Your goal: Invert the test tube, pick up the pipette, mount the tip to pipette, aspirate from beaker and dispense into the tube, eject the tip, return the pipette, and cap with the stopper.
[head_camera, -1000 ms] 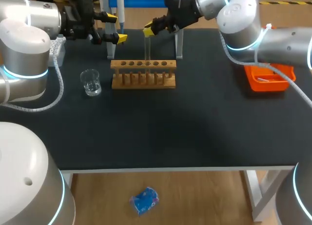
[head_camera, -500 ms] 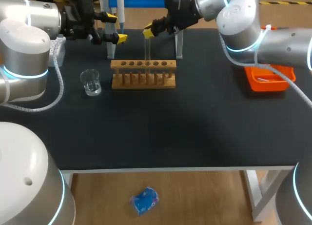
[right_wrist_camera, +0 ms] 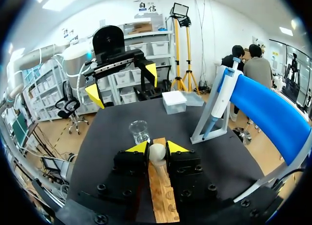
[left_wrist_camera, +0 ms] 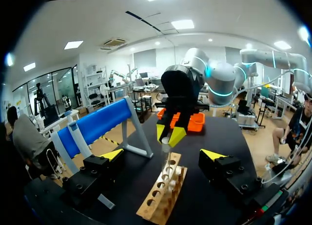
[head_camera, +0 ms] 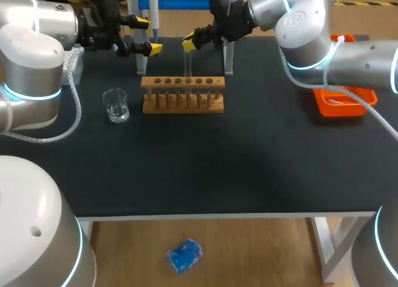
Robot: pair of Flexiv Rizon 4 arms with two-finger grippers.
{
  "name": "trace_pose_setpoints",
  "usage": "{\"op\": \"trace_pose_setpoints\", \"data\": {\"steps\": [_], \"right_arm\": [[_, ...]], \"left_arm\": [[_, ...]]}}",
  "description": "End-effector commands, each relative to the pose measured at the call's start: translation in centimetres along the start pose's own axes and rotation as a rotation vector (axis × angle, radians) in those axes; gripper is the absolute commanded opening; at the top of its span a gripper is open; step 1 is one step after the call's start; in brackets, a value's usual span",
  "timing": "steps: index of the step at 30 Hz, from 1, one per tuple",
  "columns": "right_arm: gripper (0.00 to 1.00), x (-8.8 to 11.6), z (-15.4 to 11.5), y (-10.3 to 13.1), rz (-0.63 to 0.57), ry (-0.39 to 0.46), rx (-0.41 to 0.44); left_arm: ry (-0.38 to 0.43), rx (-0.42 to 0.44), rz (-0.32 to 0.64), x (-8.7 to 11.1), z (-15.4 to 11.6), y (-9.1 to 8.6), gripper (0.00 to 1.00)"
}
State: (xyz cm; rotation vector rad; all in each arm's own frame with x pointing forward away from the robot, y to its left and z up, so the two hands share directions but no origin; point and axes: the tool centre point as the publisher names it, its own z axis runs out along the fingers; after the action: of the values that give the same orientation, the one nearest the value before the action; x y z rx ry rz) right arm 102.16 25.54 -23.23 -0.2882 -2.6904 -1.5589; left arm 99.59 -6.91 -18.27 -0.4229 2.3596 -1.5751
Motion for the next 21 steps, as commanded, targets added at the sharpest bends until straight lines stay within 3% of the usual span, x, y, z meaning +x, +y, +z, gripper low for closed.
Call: {"op": "trace_pose_setpoints", "data": {"steps": [1, 18, 19, 20, 21], "right_arm": [[0.00, 0.1, 0.1, -0.5, 0.005, -0.003, 0.002], [0.00, 0.0, 0.3, -1.4, 0.012, -0.006, 0.014], [0.23, -0.1, 0.3, -1.4, 0.011, -0.010, 0.015], [0.84, -0.1, 0.2, -1.3, 0.013, -0.014, 0.012], [1.00, -0.1, 0.1, -1.1, 0.013, -0.014, 0.009]], "left_arm": [[-0.002, 0.000, 0.000, 0.1, 0.0, 0.0, 1.00], [-0.002, 0.000, 0.000, 0.1, 0.0, 0.0, 1.00], [-0.002, 0.000, 0.000, 0.1, 0.0, 0.0, 1.00], [-0.002, 0.000, 0.000, 0.1, 0.0, 0.0, 1.00], [-0.002, 0.000, 0.000, 0.1, 0.0, 0.0, 1.00]]}}
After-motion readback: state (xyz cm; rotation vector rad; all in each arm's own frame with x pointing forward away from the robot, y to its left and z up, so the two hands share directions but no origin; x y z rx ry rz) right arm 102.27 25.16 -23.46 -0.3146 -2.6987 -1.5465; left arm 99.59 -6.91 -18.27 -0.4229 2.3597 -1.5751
